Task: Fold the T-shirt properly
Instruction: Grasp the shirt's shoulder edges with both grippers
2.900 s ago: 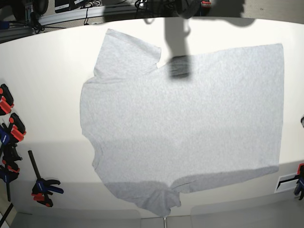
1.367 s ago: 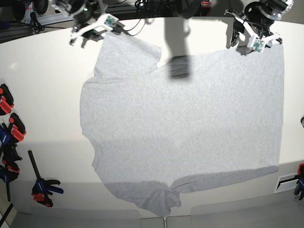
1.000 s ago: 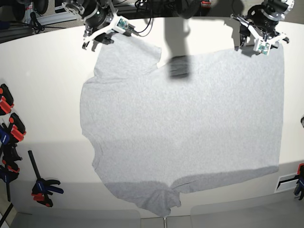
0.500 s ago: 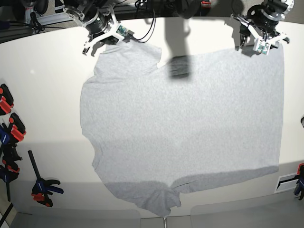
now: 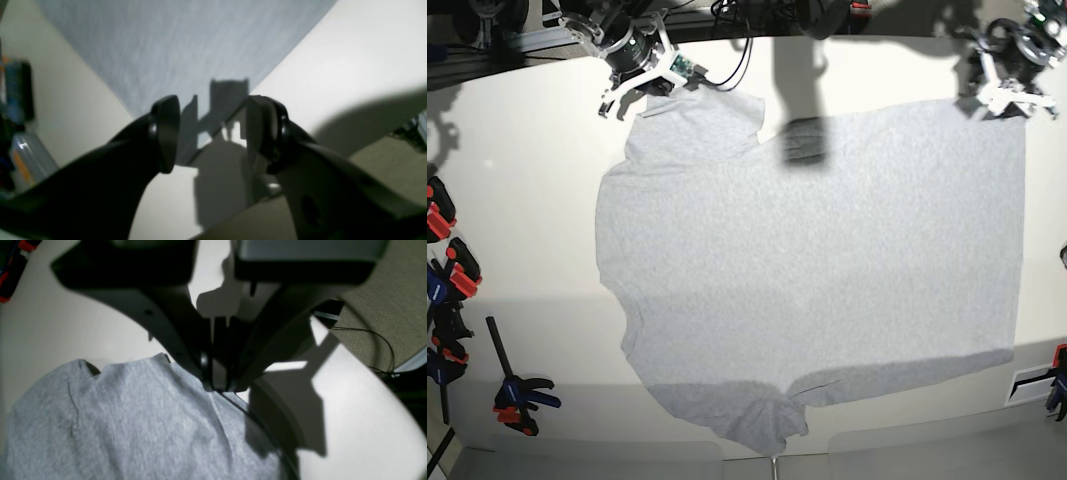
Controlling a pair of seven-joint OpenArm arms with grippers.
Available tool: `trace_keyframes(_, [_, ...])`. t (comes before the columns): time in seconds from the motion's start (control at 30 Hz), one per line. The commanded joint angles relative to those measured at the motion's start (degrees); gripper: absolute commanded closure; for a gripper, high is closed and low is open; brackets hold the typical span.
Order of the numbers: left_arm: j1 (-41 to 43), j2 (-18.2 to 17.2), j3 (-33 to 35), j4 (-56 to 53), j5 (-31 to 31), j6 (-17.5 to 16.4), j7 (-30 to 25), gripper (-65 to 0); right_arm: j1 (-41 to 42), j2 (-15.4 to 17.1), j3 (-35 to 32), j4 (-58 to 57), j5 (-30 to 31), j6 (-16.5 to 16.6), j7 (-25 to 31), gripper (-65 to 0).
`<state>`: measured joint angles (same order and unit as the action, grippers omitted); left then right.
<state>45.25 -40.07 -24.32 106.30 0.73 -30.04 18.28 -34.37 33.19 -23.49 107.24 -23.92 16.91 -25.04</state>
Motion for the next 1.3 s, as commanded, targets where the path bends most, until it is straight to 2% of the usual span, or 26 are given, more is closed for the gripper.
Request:
trace_keyframes(0.0, [0.28, -2.58, -0.48, -1.79, 0.72, 0.42, -3.96, -29.2, -0.59, 0.61, 0.20, -0.55, -0.15, 1.01, -3.32, 0.0])
trace_keyframes(0.1, [0.28, -6.67, -0.48, -8.00, 4.37, 0.46, -12.37, -29.2, -0.59, 0.61, 0.20, -0.55, -0.13, 1.01, -3.34, 0.0])
trace_keyframes(0.23, [0.28, -8.76, -0.35, -10.78, 7.06, 0.46, -14.58, -29.2, -0.59, 0.61, 0.20, -0.55, -0.15, 1.01, -3.30, 0.0])
trace_keyframes(0.43, [0.26, -9.05, 0.94, -13.07, 9.99, 0.57, -18.62, -29.2, -0.59, 0.61, 0.20, -0.55, -0.13, 0.98, -3.30, 0.0])
trace_keyframes(0.57, [-1.36, -8.98, 4.15, -15.34, 9.99, 0.76, -18.34, -29.2, -0.59, 0.61, 0.20, -0.55, -0.13, 0.98, -3.28, 0.0])
trace_keyframes(0.67, [-4.70, -9.01, 7.19, -18.45, 10.38, 3.76, -17.49, -29.2, -0.59, 0.61, 0.20, -0.52, -0.13, 0.98, -3.30, 0.0])
trace_keyframes(0.8, [-8.37, -8.98, 11.23, -20.59, 9.44, 3.74, -7.89, -29.2, -0.59, 0.61, 0.20, -0.52, -0.13, 0.98, -3.45, 0.0])
trace_keyframes(0.87, [-8.59, -9.01, 13.18, -20.63, 9.29, 3.69, -5.49, -29.2, -0.59, 0.61, 0.20, -0.52, -0.13, 1.01, -3.48, 0.0])
trace_keyframes(1.07, [-9.44, -9.01, 18.08, -22.08, 11.28, 3.69, -9.35, -28.9, -0.59, 0.61, 0.20, -0.52, -0.13, 0.98, -3.45, 0.0])
trace_keyframes(1.1, [-9.94, -9.01, 18.51, -22.60, 11.74, 3.72, -9.33, -27.4, -0.59, 0.61, 0.20, -0.52, -0.13, 0.98, -3.48, 0.0])
trace_keyframes(1.17, [-10.78, -9.03, 18.78, -23.65, 11.87, 3.72, -9.33, -19.8, -0.61, 0.61, 0.20, -0.52, -0.11, 1.01, -3.50, 0.0])
trace_keyframes(1.27, [-10.97, -9.16, 18.75, -24.02, 11.76, 3.72, -9.31, -1.3, -1.07, 0.63, 0.20, -0.52, -0.11, 0.98, -3.43, 0.0])
